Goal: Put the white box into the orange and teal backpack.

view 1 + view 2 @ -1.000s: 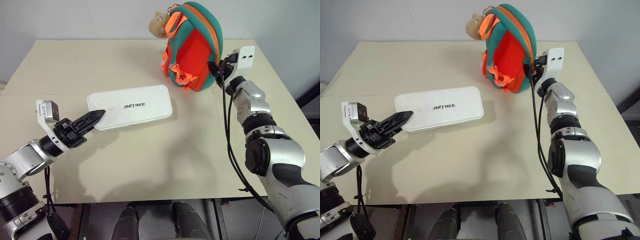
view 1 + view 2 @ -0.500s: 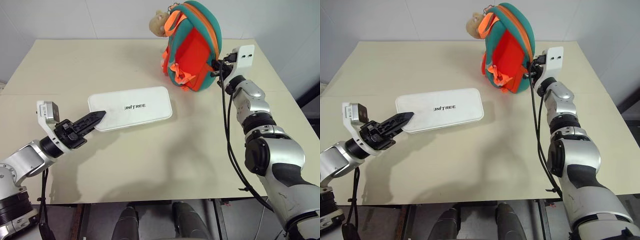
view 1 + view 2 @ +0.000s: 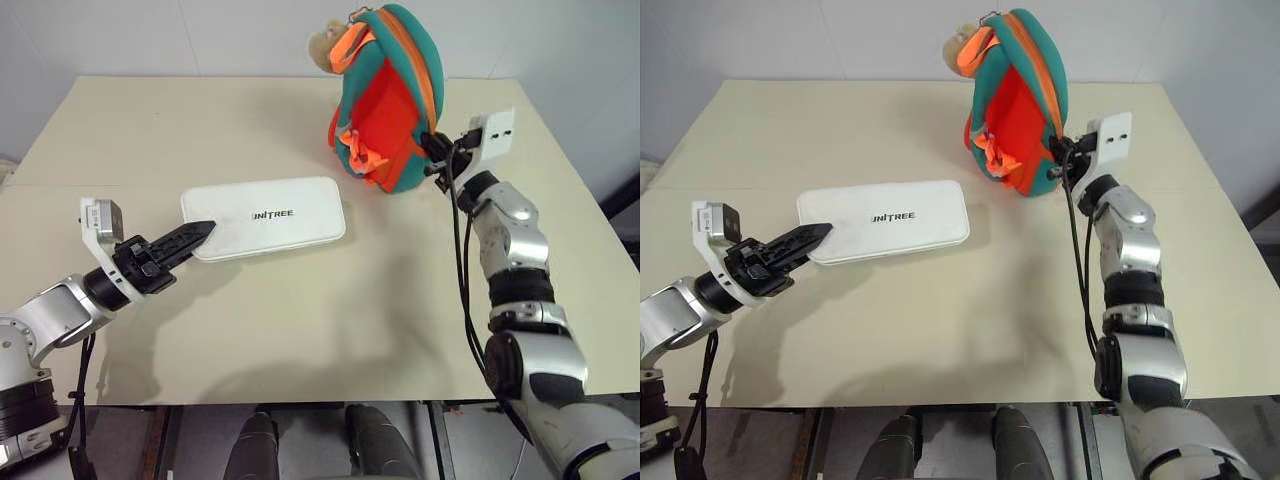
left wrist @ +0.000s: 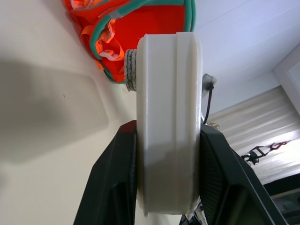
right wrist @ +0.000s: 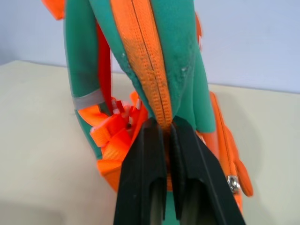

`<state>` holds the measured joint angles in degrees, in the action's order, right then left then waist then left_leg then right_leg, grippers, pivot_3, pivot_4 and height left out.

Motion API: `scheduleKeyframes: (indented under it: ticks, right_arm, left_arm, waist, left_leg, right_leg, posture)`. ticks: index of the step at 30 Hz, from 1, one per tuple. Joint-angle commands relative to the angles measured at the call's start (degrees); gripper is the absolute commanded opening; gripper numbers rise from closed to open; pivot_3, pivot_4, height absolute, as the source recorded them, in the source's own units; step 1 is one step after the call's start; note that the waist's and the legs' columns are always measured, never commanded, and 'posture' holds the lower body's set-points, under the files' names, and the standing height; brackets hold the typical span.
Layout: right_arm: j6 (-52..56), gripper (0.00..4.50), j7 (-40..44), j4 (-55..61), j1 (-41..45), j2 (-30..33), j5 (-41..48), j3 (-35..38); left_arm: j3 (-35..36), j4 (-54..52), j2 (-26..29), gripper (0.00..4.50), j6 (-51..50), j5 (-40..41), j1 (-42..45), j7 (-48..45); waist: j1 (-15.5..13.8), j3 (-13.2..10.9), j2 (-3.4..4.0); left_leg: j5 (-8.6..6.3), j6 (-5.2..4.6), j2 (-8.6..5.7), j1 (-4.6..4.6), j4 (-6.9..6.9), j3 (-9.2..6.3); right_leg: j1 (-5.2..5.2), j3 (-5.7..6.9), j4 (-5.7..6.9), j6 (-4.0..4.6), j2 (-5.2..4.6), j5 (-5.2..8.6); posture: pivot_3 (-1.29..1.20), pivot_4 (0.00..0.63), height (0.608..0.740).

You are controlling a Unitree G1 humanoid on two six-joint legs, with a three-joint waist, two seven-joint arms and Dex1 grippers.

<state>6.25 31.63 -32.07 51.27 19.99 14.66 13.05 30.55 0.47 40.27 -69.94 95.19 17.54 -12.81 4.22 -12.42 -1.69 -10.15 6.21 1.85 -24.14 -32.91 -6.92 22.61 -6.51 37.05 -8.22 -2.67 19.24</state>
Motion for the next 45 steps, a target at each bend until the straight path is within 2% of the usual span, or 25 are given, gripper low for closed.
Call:
scheduleKeyframes:
  ticks: [1, 8, 17, 21, 32, 37, 42, 45]
  right_arm:
    - [4.94, 0.0, -0.86, 13.12, -3.01, 1.21, 2.56, 0.06]
    - [16.93, 0.0, -1.65, 34.22, -14.36, 3.81, 8.23, 2.29]
    - [27.18, 0.0, -1.92, 50.92, -26.93, 9.02, 15.54, 5.49]
    - [32.83, 0.0, 0.22, 59.86, -37.56, 13.25, 21.79, 10.61]
    - [35.96, 0.0, 7.35, 68.16, -53.97, 21.76, 33.34, 21.79]
    - [36.47, 0.0, 10.33, 69.52, -58.17, 24.89, 38.22, 26.51]
    - [36.26, 0.0, 13.36, 69.94, -62.79, 27.62, 39.83, 29.36]
    - [35.94, 0.0, 11.95, 68.28, -63.24, 29.44, 35.94, 27.73]
  left_arm:
    - [-0.26, 0.13, 1.34, 1.33, 0.98, 0.88, 1.82, -2.29]
    - [-1.93, 2.52, 1.99, 1.33, 0.91, -1.28, 3.98, -4.7]
    - [-2.6, 4.46, 2.51, 1.33, 0.45, -3.58, 5.37, -7.17]
    - [-2.85, 6.33, 3.67, 1.33, 0.06, -5.48, 6.54, -9.1]
    - [-3.85, 11.24, 5.97, 1.33, -1.19, -11.93, 10.49, -14.92]
    - [-4.32, 12.7, 5.96, 1.33, -1.73, -14.99, 12.15, -17.27]
    - [-4.69, 13.67, 5.7, 1.33, -2.25, -17.38, 13.46, -19.24]
    - [-4.81, 13.97, 5.23, 1.33, -2.37, -18.59, 14.13, -19.85]
  waist:
    - [-0.19, 0.0, 0.0]
    - [-1.11, 0.0, 0.0]
    - [-1.59, 0.0, 0.0]
    - [-2.11, 0.0, 0.0]
    - [-2.71, 0.01, -0.02]
    - [-2.64, 0.01, -0.02]
    - [-2.6, 0.01, -0.04]
    - [-2.56, 0.01, -0.04]
  left_leg:
    - [0.0, 0.0, 0.0, 0.0, -0.01, 0.0]
    - [-0.01, -0.01, 0.0, 0.0, 0.01, 0.01]
    - [-0.06, 0.0, 0.0, -0.03, 0.04, 0.02]
    - [-0.08, -0.01, 0.01, -0.02, 0.05, 0.03]
    - [-0.14, -0.04, 0.01, -0.02, -0.03, 0.1]
    - [-0.17, -0.07, 0.01, -0.02, -0.04, 0.12]
    - [-0.18, -0.08, 0.01, -0.01, -0.04, 0.13]
    - [-0.18, -0.09, 0.01, -0.02, -0.05, 0.14]
  right_leg:
    - [0.0, 0.0, 0.01, 0.0, 0.0, 0.0]
    - [0.02, 0.0, -0.01, 0.04, 0.0, 0.02]
    - [0.02, -0.01, -0.11, 0.07, -0.01, 0.07]
    - [0.02, -0.01, -0.11, 0.12, 0.0, 0.12]
    - [-0.03, 0.0, -0.26, 0.29, -0.03, 0.24]
    - [-0.07, -0.01, -0.38, 0.29, -0.04, 0.24]
    - [-0.08, -0.01, -0.39, 0.26, -0.04, 0.22]
    - [-0.08, -0.01, -0.41, 0.21, -0.04, 0.19]
  posture:
    - [0.0, 0.15, 0.74]
    - [0.0, 0.15, 0.74]
    - [0.0, 0.15, 0.74]
    - [0.0, 0.15, 0.74]
    - [0.0, 0.15, 0.74]
    - [0.0, 0.15, 0.74]
    - [0.0, 0.15, 0.74]
    - [0.0, 0.15, 0.74]
